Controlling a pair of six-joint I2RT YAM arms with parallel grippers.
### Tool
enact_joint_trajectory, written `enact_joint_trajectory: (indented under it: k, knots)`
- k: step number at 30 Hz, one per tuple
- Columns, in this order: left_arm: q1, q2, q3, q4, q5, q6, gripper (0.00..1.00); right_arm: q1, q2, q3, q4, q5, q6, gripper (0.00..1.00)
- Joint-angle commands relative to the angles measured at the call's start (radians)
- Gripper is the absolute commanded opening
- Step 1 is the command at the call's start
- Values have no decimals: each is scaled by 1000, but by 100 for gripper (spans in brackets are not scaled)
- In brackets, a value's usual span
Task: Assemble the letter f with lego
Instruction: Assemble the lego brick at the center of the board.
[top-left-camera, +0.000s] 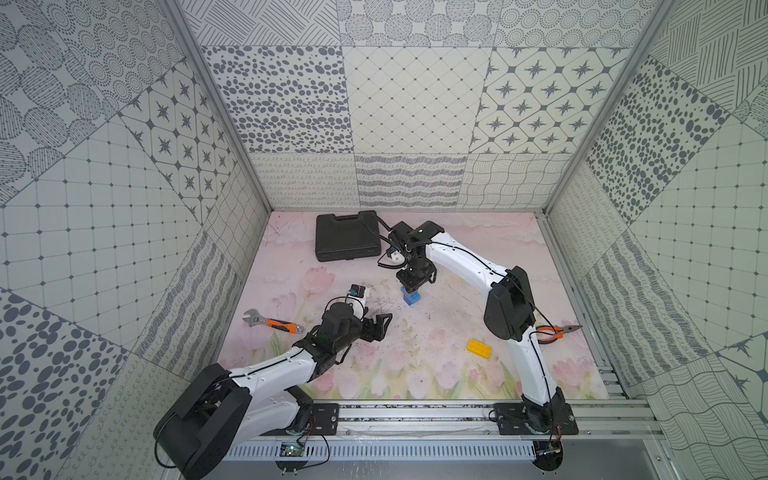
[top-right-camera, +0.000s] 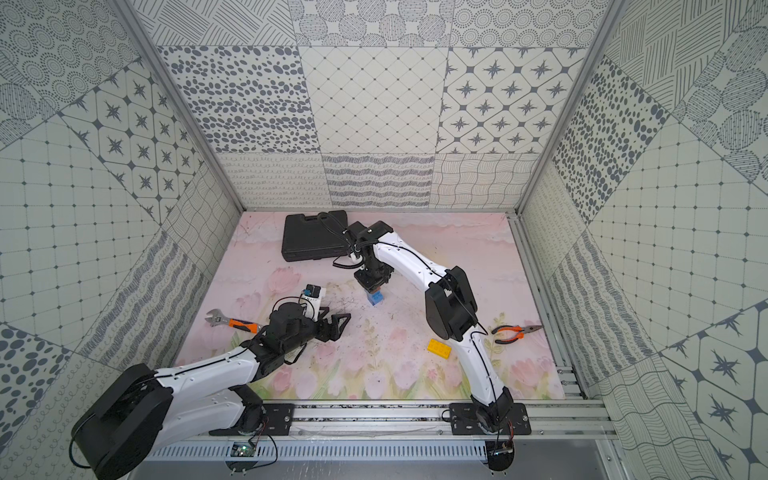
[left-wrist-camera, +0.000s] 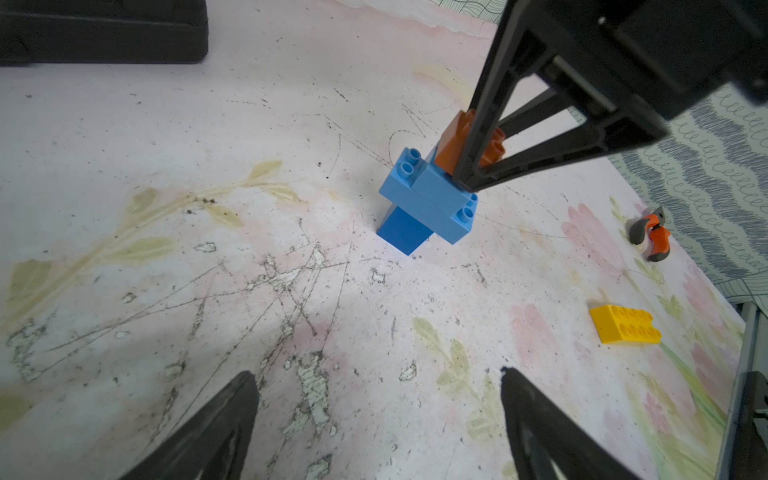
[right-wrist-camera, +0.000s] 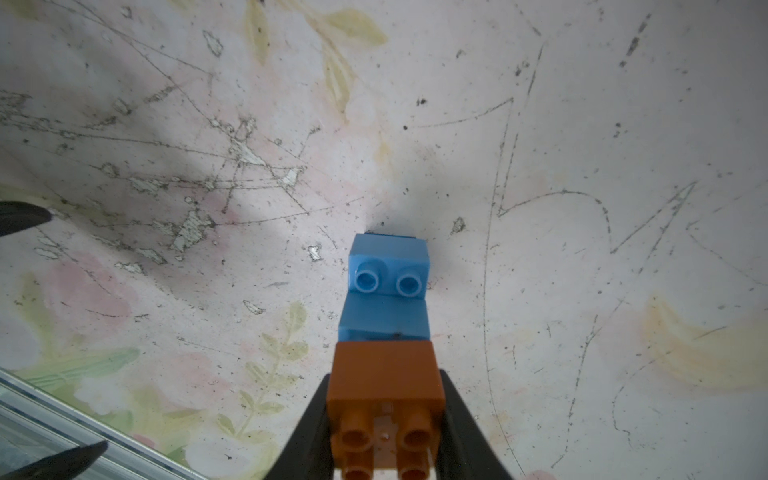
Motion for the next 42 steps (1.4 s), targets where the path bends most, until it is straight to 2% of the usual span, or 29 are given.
enact_joint_trajectory:
  k: [1,23,32,42]
  knots:
    - [-6,-15,10,15,-8,42,92,5,95,-18,-49,31,-11,29]
    - [-8,-14,15,0,-29,41,92,22,143,-29,-73,85,7,27]
    - [-8,-10,15,0,-26,41,92,23,157,-29,-73,15,4,27]
    - [-9,-12,16,-6,-33,39,91,21,162,-56,-78,56,23,27]
